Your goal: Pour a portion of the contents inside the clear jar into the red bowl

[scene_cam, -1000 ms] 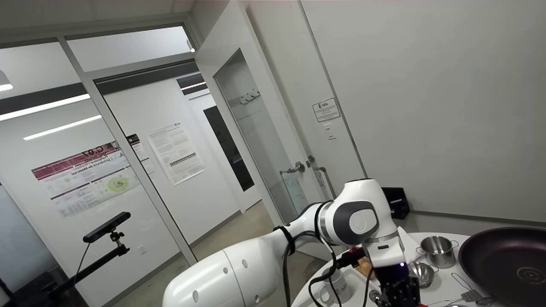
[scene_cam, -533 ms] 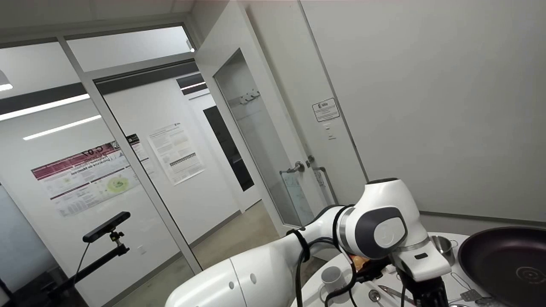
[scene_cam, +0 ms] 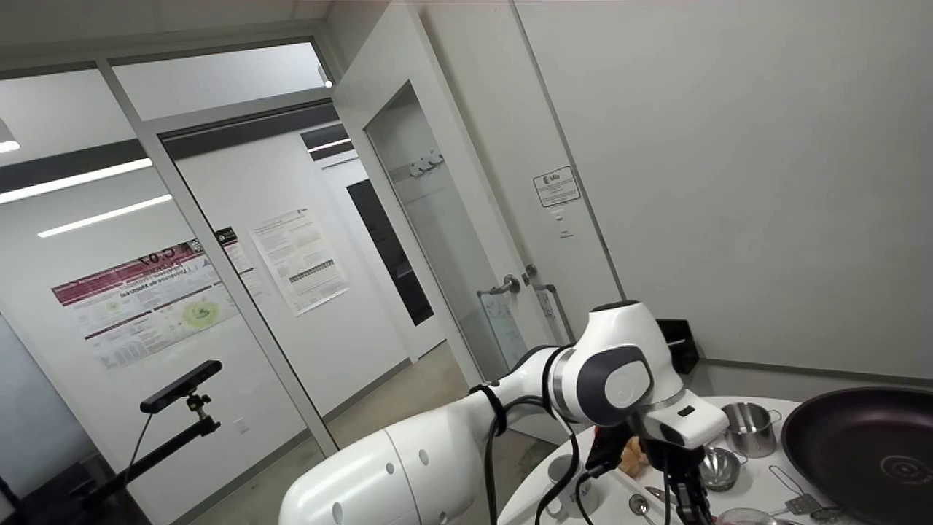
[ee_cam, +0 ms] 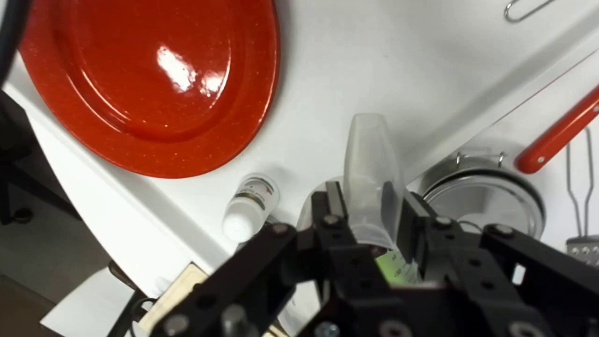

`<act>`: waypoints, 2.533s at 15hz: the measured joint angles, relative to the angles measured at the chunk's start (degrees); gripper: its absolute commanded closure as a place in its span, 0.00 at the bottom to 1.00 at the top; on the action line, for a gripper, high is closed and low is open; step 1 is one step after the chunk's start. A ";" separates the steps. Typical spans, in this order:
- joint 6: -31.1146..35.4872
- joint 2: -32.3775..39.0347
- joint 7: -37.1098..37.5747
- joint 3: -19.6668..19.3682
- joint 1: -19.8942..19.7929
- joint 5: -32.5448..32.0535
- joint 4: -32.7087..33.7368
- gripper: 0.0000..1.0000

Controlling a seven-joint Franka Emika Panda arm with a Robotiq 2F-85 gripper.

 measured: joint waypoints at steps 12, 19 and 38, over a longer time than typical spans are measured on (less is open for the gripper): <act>0.23 4.08 -7.66 3.39 0.83 2.32 -3.15 0.46; -2.16 4.25 -9.24 3.37 1.32 3.44 -2.95 0.01; -5.49 -1.90 -28.63 2.81 2.19 2.87 0.33 0.00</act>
